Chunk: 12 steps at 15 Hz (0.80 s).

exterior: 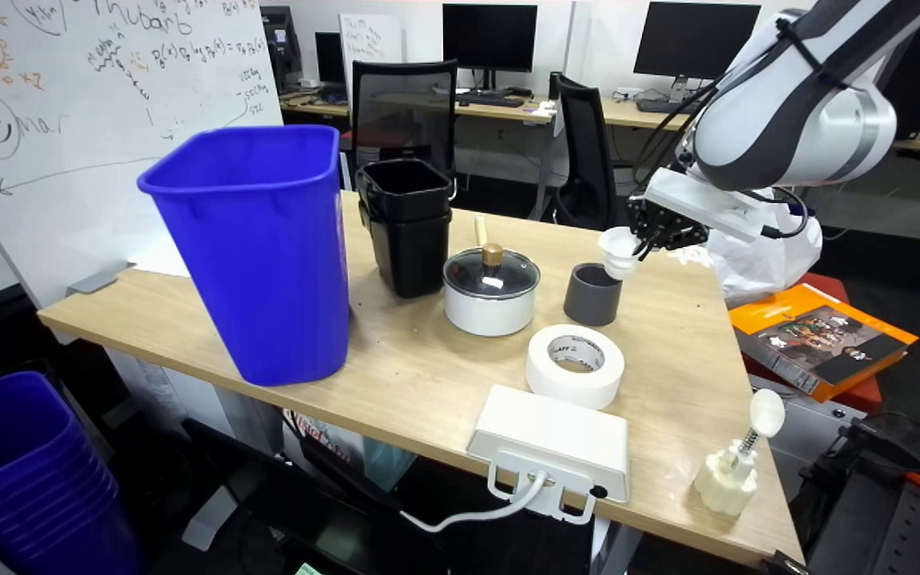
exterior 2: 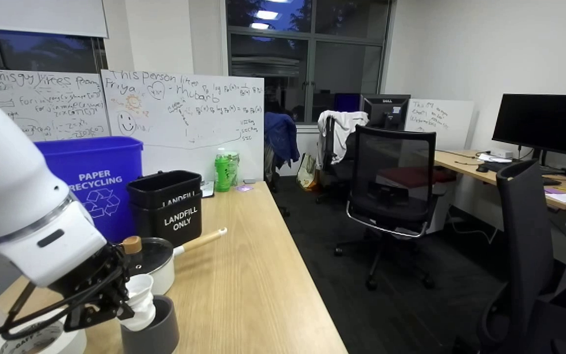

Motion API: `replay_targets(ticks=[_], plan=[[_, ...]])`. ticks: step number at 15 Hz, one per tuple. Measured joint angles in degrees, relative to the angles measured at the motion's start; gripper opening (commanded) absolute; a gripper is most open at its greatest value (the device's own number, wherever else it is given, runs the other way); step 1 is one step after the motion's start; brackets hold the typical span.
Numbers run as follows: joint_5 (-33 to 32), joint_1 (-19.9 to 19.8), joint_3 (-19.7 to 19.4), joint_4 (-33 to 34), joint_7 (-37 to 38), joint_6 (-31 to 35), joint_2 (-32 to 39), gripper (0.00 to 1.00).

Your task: Put the white object in the grey cup

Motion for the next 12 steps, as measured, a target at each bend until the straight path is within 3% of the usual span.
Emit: replay_targets(ticks=[12], plan=[[1.10,0.51,2.97,-3.30,0.59,5.63,0.22,0.01]])
